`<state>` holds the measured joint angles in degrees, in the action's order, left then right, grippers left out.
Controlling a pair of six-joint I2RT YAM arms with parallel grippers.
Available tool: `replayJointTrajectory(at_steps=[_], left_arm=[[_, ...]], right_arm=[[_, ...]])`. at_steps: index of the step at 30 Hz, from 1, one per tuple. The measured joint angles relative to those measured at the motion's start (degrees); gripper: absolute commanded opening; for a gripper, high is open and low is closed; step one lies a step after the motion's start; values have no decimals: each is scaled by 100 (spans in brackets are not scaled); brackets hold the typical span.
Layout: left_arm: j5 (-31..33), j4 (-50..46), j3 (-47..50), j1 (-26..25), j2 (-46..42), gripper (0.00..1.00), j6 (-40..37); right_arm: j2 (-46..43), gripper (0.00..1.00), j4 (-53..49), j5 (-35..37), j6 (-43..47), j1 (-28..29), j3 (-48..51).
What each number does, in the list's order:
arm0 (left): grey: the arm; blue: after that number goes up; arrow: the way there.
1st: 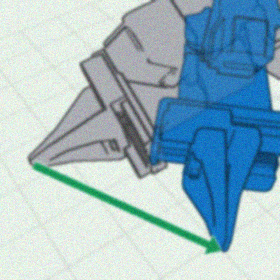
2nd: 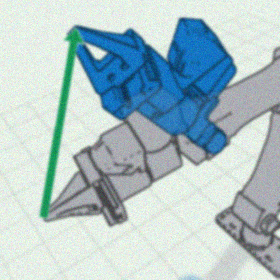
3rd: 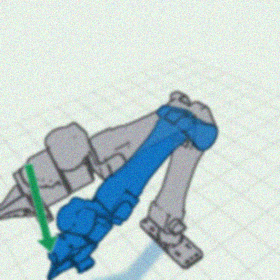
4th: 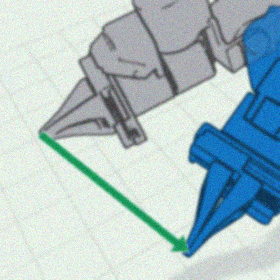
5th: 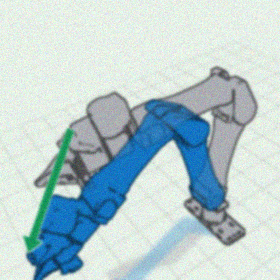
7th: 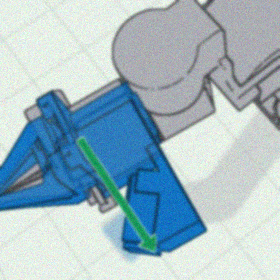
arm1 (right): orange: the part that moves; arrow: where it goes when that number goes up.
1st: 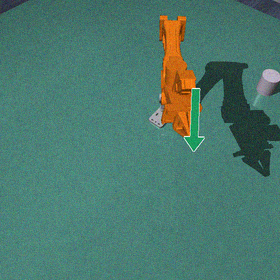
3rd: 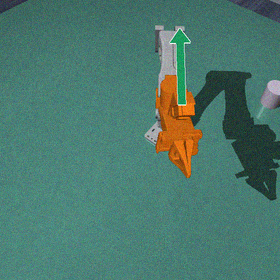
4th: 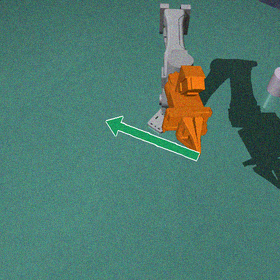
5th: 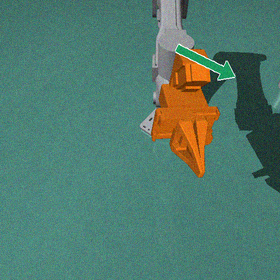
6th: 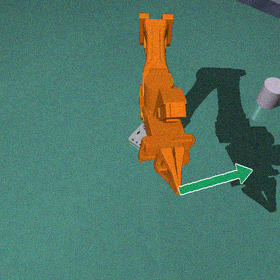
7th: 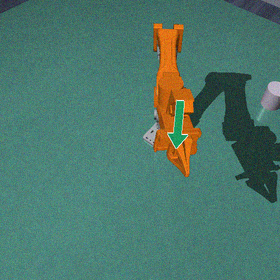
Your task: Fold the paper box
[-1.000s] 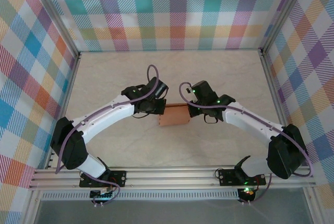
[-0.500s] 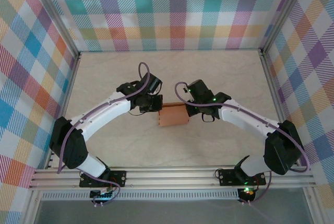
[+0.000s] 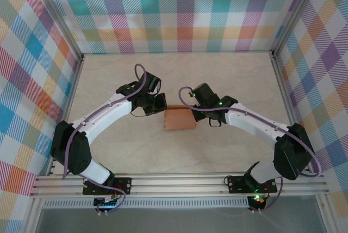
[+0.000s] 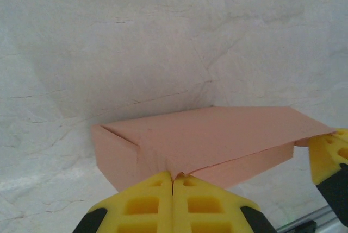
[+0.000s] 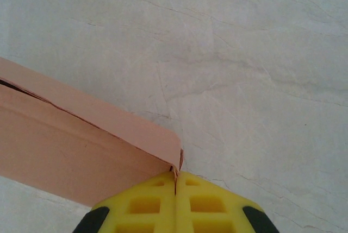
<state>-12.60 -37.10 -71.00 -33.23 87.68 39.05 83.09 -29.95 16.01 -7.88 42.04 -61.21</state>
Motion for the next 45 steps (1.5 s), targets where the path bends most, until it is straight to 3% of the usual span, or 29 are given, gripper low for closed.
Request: replayJointTrajectory(at_steps=[27,45], left_arm=[[-942,922,415,424,-76,0,1040],[-568,748,890,378,-378,0,-15]], right_arm=[[79,0,11,264,269,59,-20],[81,0,442,175,61,133,92]])
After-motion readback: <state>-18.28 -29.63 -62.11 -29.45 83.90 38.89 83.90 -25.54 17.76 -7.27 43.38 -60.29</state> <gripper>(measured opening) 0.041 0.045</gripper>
